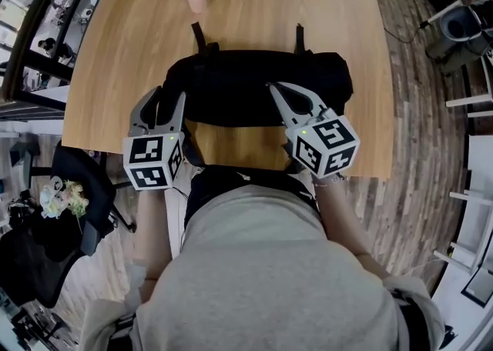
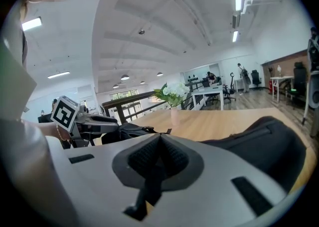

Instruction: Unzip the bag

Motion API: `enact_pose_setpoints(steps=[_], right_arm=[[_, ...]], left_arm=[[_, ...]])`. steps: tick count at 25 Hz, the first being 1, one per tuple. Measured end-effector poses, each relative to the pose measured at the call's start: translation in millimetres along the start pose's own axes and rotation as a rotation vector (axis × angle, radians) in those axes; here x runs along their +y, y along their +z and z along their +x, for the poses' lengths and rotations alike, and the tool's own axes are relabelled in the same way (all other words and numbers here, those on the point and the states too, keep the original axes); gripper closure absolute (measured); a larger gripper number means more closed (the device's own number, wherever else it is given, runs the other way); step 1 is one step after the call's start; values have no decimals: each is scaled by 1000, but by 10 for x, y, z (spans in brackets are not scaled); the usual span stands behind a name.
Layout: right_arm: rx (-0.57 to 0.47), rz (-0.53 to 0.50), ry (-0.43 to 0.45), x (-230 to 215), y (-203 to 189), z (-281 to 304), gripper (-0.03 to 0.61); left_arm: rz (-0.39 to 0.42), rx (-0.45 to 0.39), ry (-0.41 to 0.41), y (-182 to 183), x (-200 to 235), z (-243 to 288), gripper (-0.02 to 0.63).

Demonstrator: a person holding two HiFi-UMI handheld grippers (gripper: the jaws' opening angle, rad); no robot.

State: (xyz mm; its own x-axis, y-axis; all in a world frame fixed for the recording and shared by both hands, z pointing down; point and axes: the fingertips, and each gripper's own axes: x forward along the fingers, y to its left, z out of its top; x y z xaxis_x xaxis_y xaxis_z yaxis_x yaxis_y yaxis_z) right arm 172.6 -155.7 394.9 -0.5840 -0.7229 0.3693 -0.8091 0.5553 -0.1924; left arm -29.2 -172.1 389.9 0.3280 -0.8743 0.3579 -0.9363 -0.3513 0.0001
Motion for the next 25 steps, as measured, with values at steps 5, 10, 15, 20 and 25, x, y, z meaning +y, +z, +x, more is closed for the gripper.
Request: enact_pose_setpoints(steps=[5,10,15,20,25], right_arm=[[3,9,18,15,-2,-8,568],[3,25,40,29,12,10,568],[2,31,43,40,19,-4,568],[-8,40,43,23,40,-1,568],[-12,46,39,21,25,0,568]], left_arm=[[148,-52,-124,291,-522,128,420],[177,-50,-339,328,-1177,297,420],[335,0,-410,254,-1585,432,420],[386,39,-411,184,-1669,567,426],[408,48,-420,146,-1690,591,477]])
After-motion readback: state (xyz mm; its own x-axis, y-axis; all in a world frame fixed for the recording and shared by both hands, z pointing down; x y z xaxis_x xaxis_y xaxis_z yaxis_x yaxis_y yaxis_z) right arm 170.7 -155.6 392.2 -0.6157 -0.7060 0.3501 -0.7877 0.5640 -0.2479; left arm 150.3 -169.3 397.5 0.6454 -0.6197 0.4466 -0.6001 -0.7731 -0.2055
